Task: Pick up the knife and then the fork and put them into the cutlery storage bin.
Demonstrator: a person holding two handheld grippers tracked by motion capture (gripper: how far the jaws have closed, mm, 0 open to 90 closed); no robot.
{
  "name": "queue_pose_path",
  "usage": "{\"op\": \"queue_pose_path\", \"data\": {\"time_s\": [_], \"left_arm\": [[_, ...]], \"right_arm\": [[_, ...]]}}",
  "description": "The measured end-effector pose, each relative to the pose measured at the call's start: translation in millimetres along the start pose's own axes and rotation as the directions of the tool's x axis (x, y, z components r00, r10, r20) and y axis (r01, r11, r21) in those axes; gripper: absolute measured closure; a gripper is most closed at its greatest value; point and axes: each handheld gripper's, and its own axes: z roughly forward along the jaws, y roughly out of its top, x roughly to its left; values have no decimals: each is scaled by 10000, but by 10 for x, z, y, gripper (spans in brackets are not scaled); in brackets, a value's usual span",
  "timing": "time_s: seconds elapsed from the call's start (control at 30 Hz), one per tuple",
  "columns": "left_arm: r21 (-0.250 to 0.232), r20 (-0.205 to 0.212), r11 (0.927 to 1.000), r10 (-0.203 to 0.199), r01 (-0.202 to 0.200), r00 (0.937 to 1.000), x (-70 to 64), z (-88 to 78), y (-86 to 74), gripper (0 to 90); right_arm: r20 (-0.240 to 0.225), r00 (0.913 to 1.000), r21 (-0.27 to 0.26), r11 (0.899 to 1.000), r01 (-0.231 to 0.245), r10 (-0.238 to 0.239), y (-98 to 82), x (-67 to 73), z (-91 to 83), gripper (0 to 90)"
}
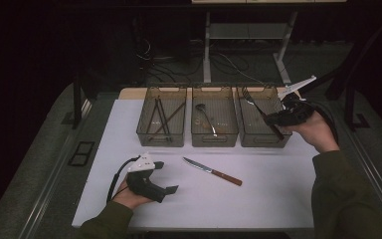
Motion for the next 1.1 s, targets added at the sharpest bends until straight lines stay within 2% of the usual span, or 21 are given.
{"op": "queue_pose_path", "data": {"time_s": [0.3, 0.5, 0.7, 0.87, 1.1], "left_arm": [[-94, 63, 10000, 13, -13, 10000, -7, -4, 2, 0], [-123, 21, 9999, 104, -104, 9999, 2, -22, 6, 0], [-117, 40, 9999, 111, -110, 9999, 0, -16, 6, 0], [-131, 47, 9999, 88, -87, 10000, -5, -15, 5, 0], [-119, 30, 9999, 21, -20, 10000, -4, -3, 3, 0]], "right_arm": [[625, 9976, -21, 9995, -305, 306, 121, -247, 105, 772], [1003, 9931, 177, 9978, -632, 611, 113, -398, 249, 772], [1221, 9883, 543, 9936, -990, 918, 36, -491, 397, 772], [1166, 9859, 759, 9887, -1292, 1199, -97, -524, 520, 771], [1224, 9837, 1064, 9837, -1451, 1319, -238, -553, 629, 771]]}}
